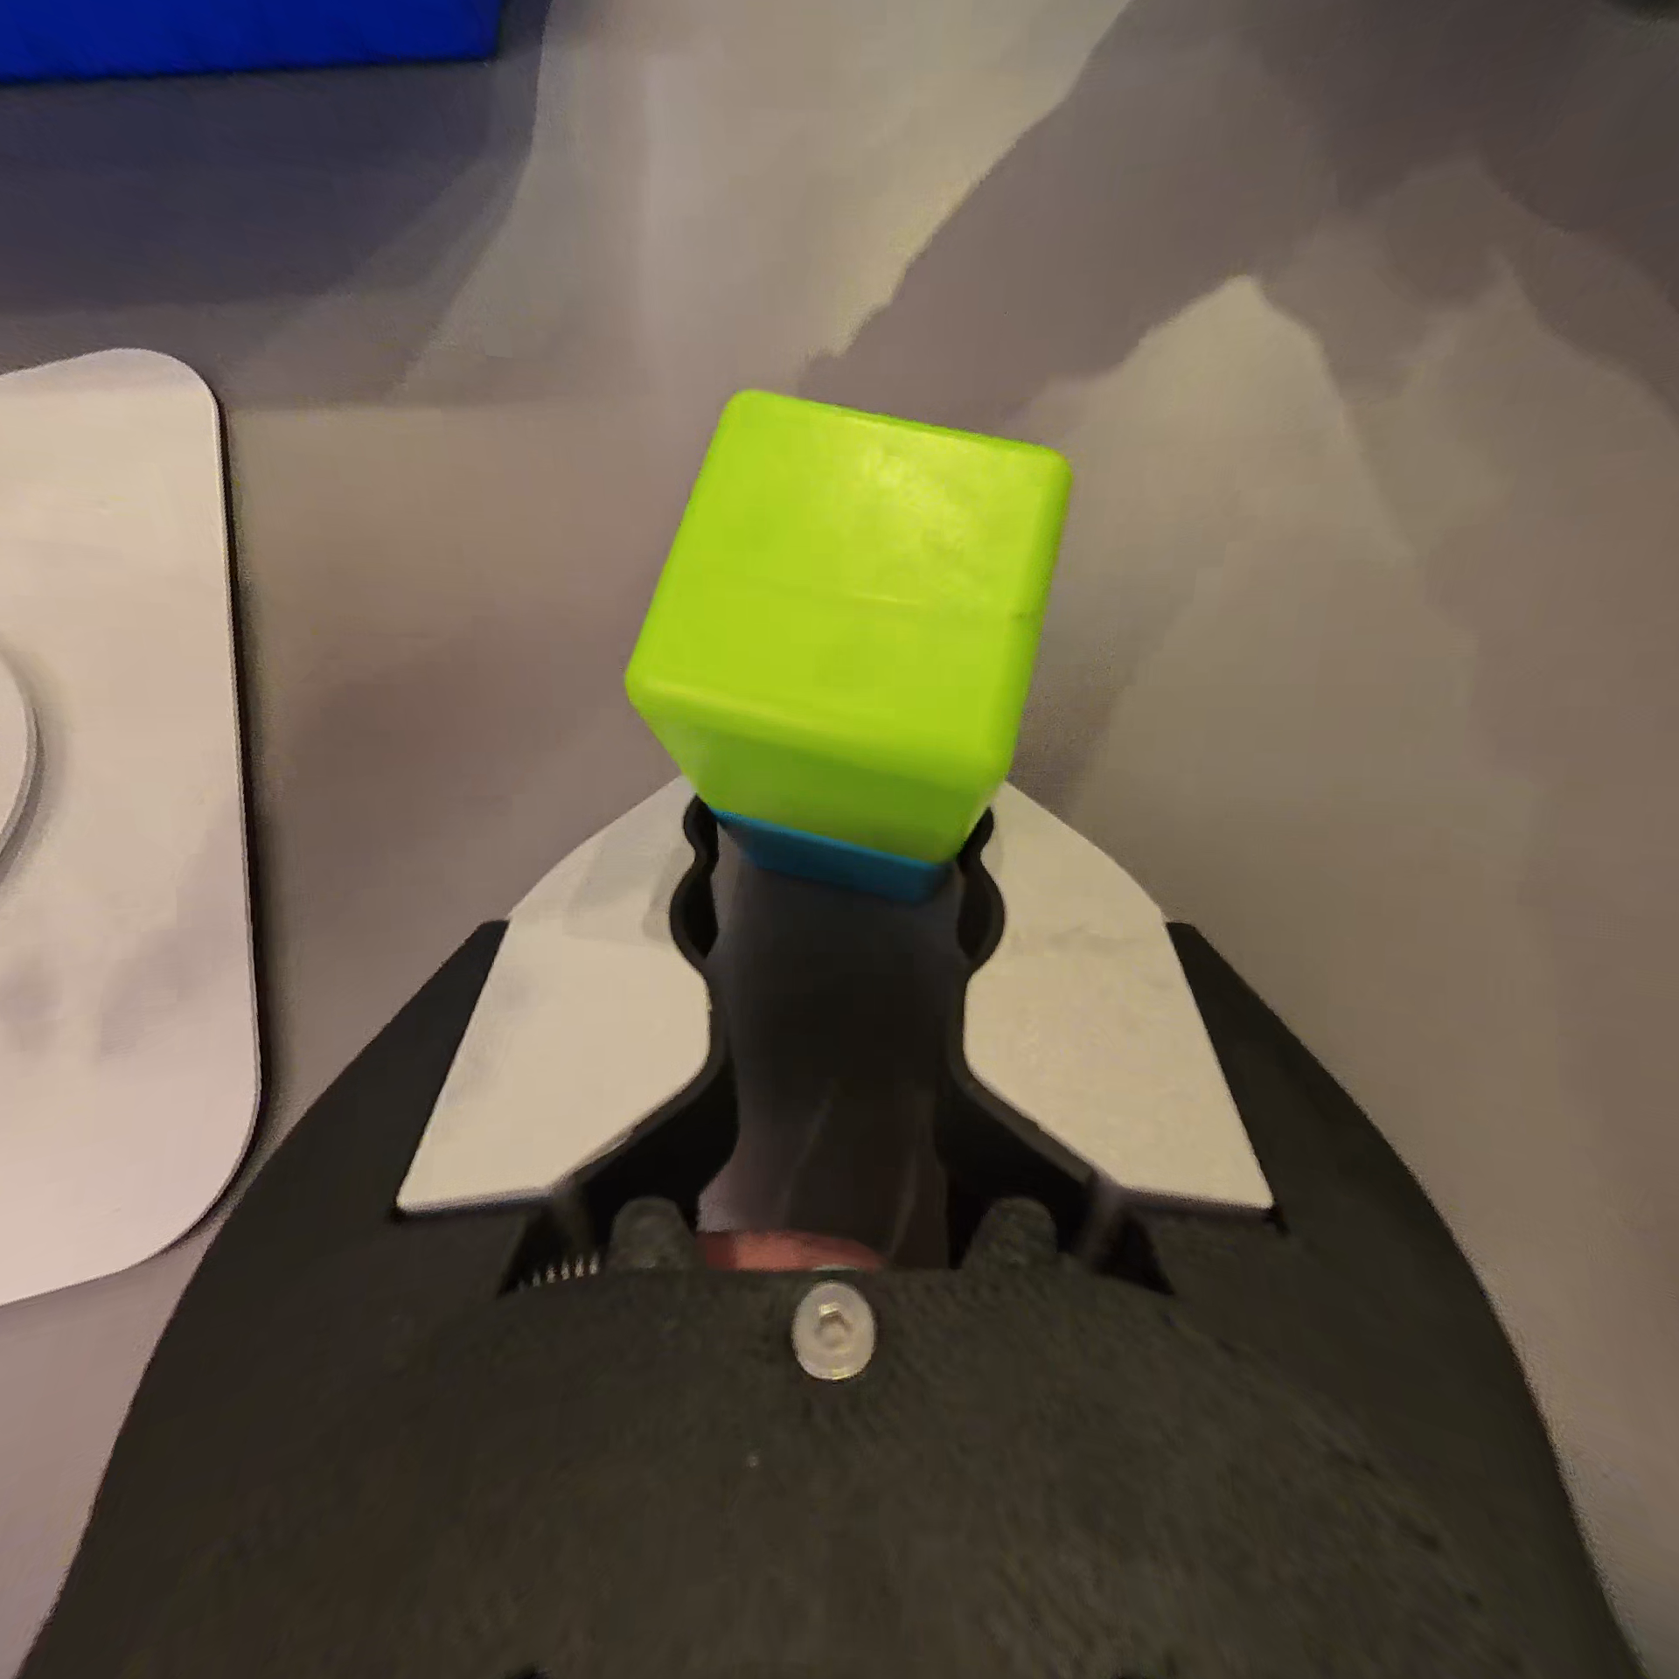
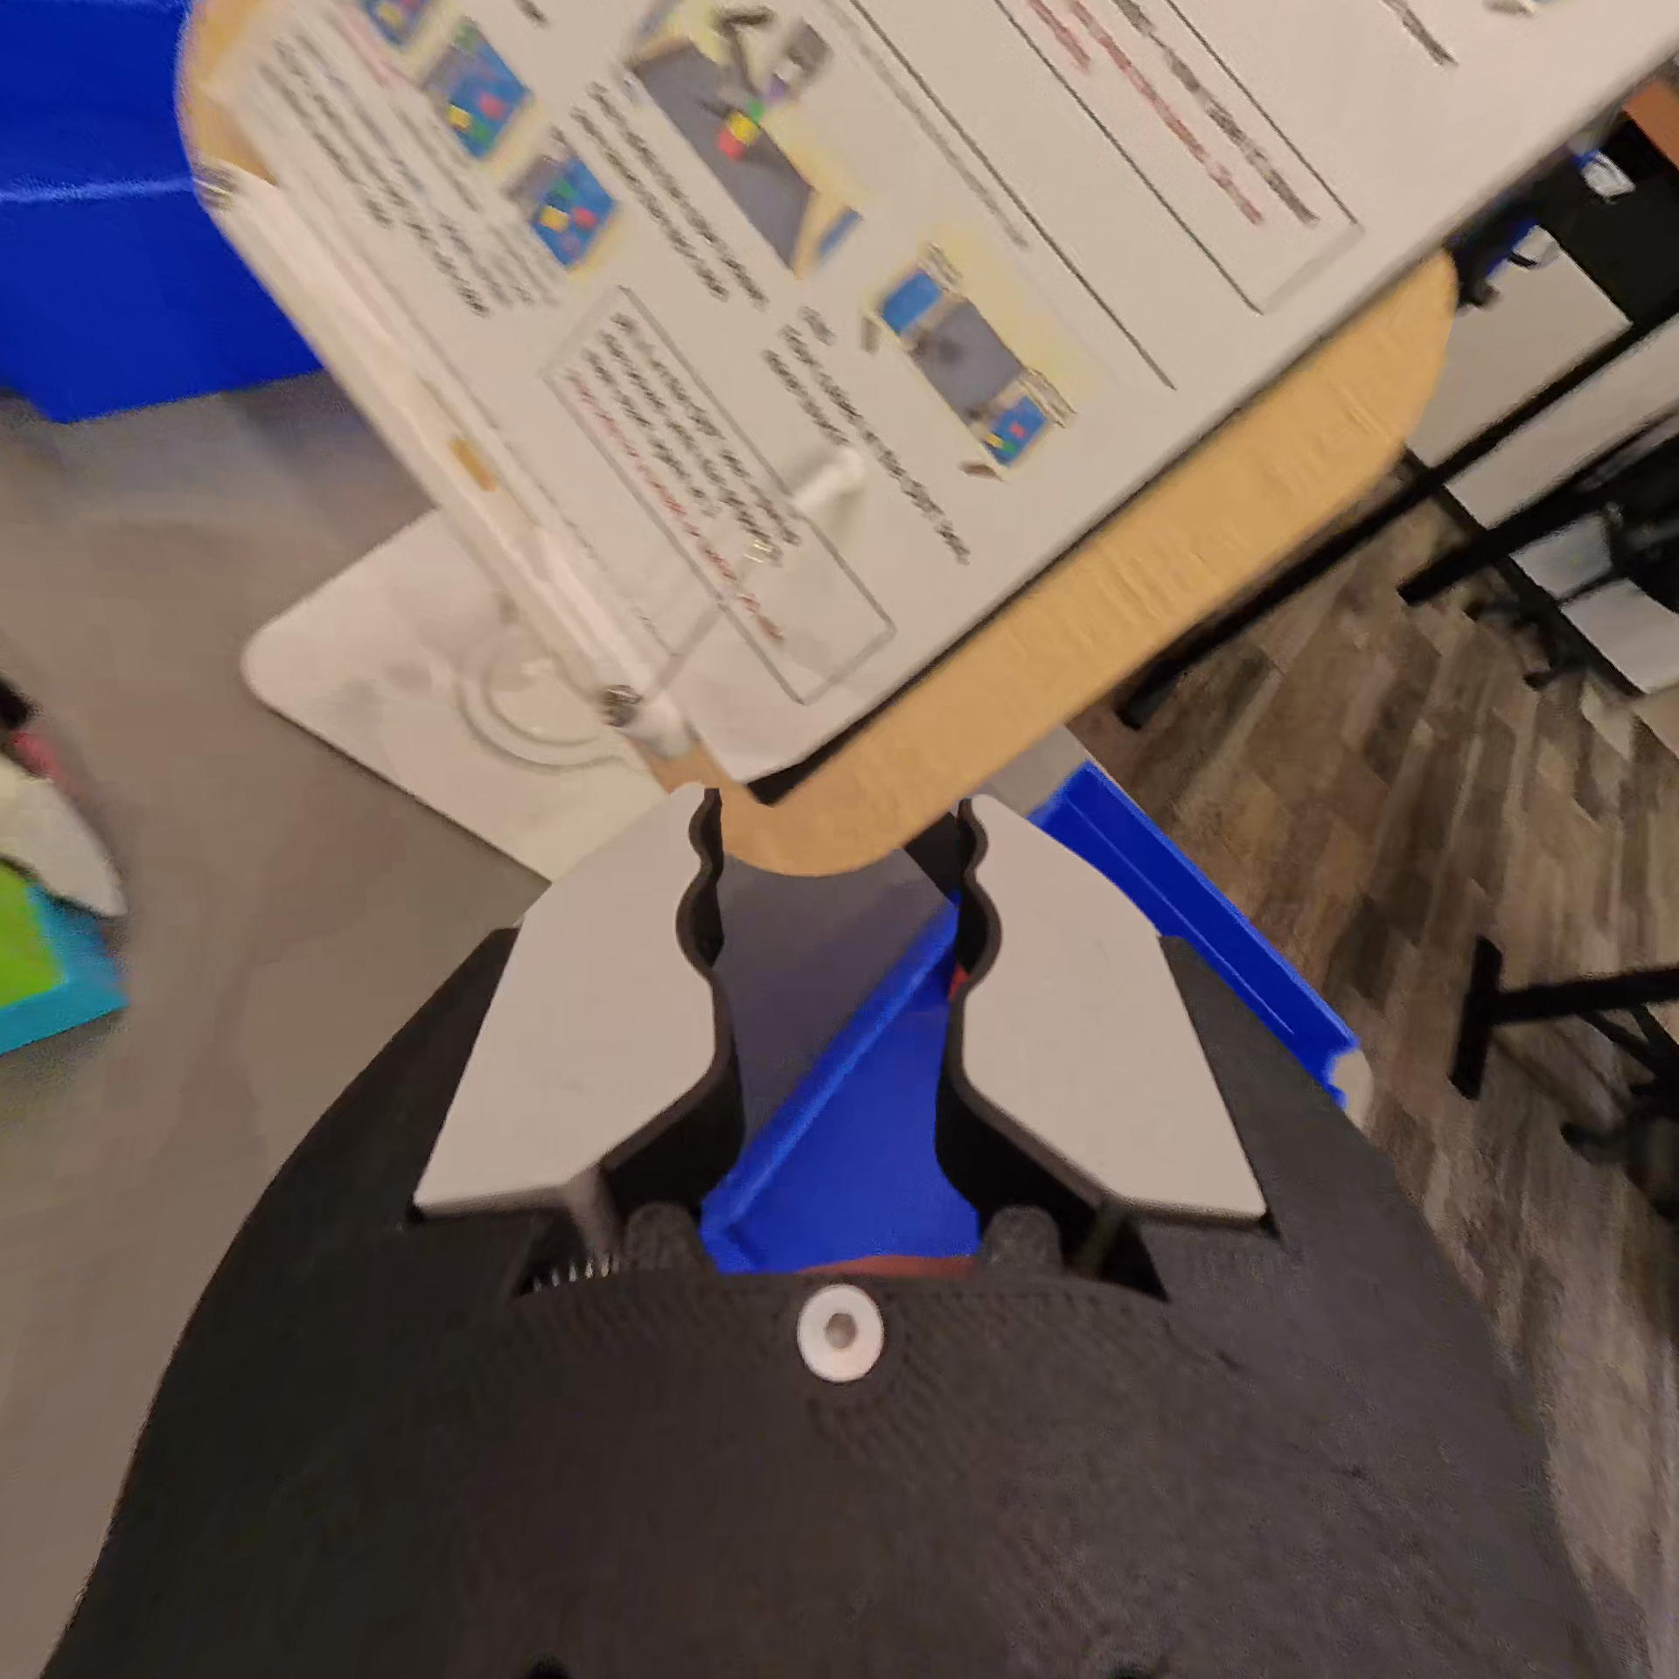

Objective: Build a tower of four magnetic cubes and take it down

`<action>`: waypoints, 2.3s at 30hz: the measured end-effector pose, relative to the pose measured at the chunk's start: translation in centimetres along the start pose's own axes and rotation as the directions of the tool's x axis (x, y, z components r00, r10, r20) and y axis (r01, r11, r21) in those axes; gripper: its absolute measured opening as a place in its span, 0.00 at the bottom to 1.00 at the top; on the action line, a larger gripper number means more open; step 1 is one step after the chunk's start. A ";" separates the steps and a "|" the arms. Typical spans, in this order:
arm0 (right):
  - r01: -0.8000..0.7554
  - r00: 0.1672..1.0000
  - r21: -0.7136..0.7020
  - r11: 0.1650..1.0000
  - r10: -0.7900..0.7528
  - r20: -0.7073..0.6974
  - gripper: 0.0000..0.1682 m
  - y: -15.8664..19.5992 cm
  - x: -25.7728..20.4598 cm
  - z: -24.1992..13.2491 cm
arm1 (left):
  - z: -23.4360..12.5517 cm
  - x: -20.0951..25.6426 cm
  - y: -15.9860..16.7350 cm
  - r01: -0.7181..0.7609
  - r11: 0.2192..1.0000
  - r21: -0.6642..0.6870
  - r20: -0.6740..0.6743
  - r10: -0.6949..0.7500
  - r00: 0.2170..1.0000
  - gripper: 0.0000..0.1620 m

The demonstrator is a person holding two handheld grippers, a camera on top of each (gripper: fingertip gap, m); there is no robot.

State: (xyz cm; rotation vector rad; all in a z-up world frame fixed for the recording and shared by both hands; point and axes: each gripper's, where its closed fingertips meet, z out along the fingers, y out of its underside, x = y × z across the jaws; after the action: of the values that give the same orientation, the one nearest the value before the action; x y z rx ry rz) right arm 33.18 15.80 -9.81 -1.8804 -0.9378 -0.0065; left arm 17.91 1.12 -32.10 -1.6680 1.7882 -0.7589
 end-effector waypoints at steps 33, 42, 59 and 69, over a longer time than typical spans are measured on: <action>0.430 0.664 -0.135 0.893 -0.211 0.718 0.30 6.1 -25.7 5.8 | -0.1 -2.6 0.2 0.094 0.996 -0.002 0.121 -0.093 0.988 0.31; 0.214 0.686 -0.095 0.972 -0.080 0.723 0.30 2.7 -23.0 4.8 | -0.1 -2.5 0.2 0.092 0.996 -0.003 0.117 -0.091 0.989 0.31; -0.093 0.988 -0.235 0.968 0.120 0.099 0.30 9.0 3.8 2.2 | -0.1 -2.5 0.2 0.093 0.996 -0.002 0.108 -0.092 0.990 0.31; -0.044 0.984 -0.530 0.847 0.129 0.125 0.30 18.2 4.1 5.8 | -0.1 -2.4 0.2 0.089 0.996 -0.003 0.107 -0.088 0.990 0.31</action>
State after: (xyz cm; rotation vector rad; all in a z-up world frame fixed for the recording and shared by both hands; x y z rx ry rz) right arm 44.88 18.95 -25.17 -2.4629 -1.0268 -0.0697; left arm 17.82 3.54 -32.15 -1.7688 1.6552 -0.6882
